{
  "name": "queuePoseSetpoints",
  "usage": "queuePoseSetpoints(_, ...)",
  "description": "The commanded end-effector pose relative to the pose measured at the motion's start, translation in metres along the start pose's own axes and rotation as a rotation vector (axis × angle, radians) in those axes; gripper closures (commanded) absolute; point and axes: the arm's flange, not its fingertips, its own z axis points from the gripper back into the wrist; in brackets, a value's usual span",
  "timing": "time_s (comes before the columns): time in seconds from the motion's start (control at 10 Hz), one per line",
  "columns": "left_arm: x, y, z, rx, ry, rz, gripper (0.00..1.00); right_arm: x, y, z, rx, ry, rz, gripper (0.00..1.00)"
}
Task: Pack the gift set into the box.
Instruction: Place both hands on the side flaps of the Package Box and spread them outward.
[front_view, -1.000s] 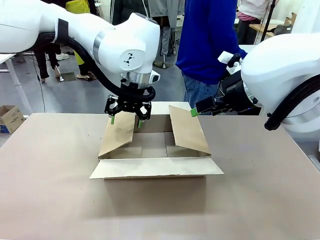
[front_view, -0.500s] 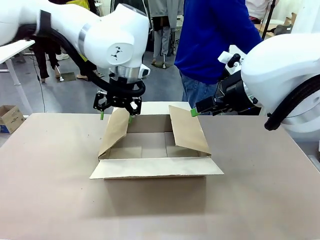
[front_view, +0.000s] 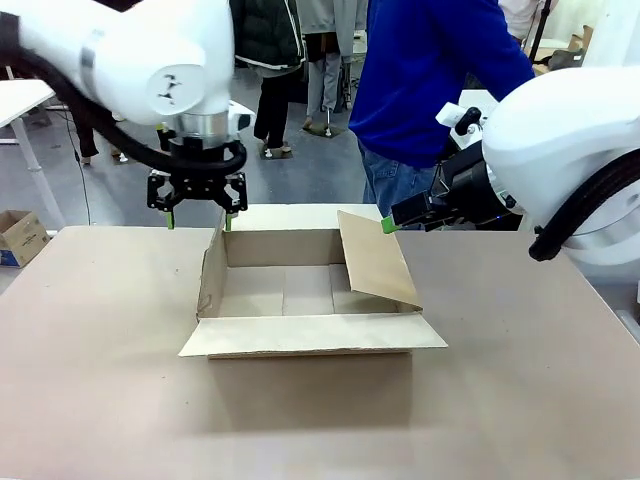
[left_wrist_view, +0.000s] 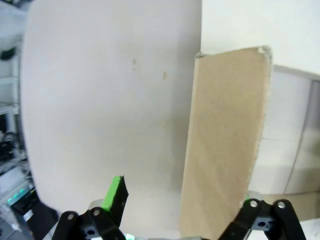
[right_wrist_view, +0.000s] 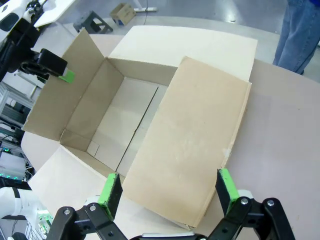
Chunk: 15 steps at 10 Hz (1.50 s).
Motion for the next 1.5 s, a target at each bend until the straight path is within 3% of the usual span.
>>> queuePoseSetpoints(0.0, -0.014, 0.048, -0.006, -0.19, 0.043, -0.041, 0.0, 0.003, -0.002, 0.003, 0.004, 0.007, 0.016, 0.0)
queuePoseSetpoints(0.3, -0.025, 0.097, -0.01, -0.375, 0.039, -0.036, 0.0, 0.003, -0.002, 0.003, 0.004, 0.007, 0.016, 0.0)
queuePoseSetpoints(0.6, -0.022, 0.133, -0.039, -0.467, 0.035, -0.008, 0.0, 0.003, -0.002, 0.003, 0.004, 0.007, 0.016, 0.0)
queuePoseSetpoints(0.7, -0.017, 0.146, -0.054, -0.424, 0.063, 0.091, 0.0, 0.003, -0.002, 0.003, 0.004, 0.007, 0.016, 0.0)
queuePoseSetpoints(0.9, -0.019, 0.154, -0.067, -0.521, 0.11, 0.069, 0.0, 0.003, -0.002, 0.003, 0.004, 0.007, 0.016, 0.0)
queuePoseSetpoints(1.0, -0.018, 0.149, -0.055, -0.418, 0.079, 0.078, 0.0, 0.003, -0.002, 0.003, 0.004, 0.007, 0.016, 0.0)
queuePoseSetpoints(1.3, -0.018, 0.149, -0.055, -0.418, 0.079, 0.078, 0.0, 0.0, 0.0, 0.0, 0.0, 0.0, 0.0, 0.0)
queuePoseSetpoints(1.4, -0.018, 0.149, -0.055, -0.418, 0.079, 0.078, 0.0, 0.029, 0.031, -0.017, -0.075, 0.052, -0.007, 0.0)
